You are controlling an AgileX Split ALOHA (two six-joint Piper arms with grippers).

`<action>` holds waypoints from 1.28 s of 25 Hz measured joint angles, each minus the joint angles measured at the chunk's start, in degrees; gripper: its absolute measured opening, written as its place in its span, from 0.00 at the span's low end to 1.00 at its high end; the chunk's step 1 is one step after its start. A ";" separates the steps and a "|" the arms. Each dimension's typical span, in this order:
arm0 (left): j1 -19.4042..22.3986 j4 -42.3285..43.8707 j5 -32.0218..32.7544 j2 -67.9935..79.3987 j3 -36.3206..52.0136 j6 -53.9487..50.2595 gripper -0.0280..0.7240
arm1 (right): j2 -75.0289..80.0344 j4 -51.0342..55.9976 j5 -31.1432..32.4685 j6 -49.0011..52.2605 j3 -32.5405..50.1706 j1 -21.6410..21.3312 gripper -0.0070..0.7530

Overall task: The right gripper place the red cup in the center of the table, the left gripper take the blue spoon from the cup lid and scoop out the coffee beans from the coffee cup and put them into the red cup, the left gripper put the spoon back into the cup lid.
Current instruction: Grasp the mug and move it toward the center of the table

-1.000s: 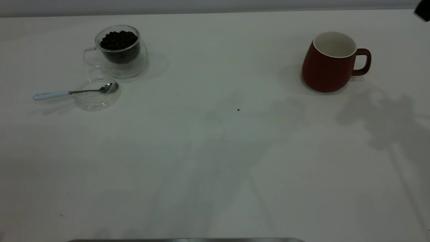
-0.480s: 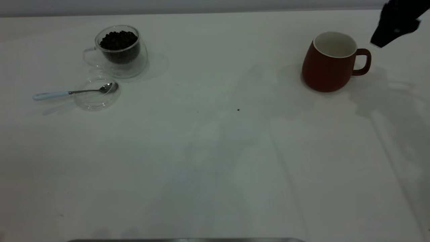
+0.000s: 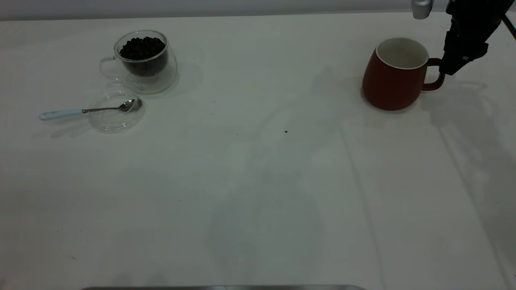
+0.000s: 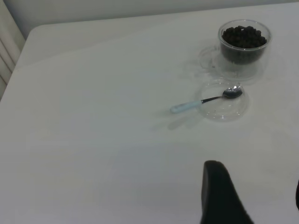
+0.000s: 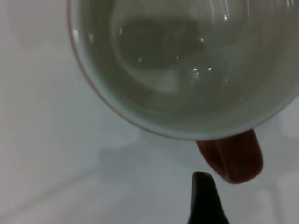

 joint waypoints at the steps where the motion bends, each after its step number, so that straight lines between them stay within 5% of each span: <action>1: 0.00 0.00 0.00 0.00 0.00 0.00 0.63 | 0.34 -0.27 -0.05 0.00 -0.33 0.00 0.68; 13: 0.00 0.00 0.00 0.00 0.00 -0.09 0.63 | 2.43 -0.83 -2.20 -4.37 -0.61 1.84 0.68; 32: 0.00 0.00 0.00 0.00 0.00 -0.09 0.63 | 2.47 -3.03 -3.55 -4.76 -0.61 13.47 0.68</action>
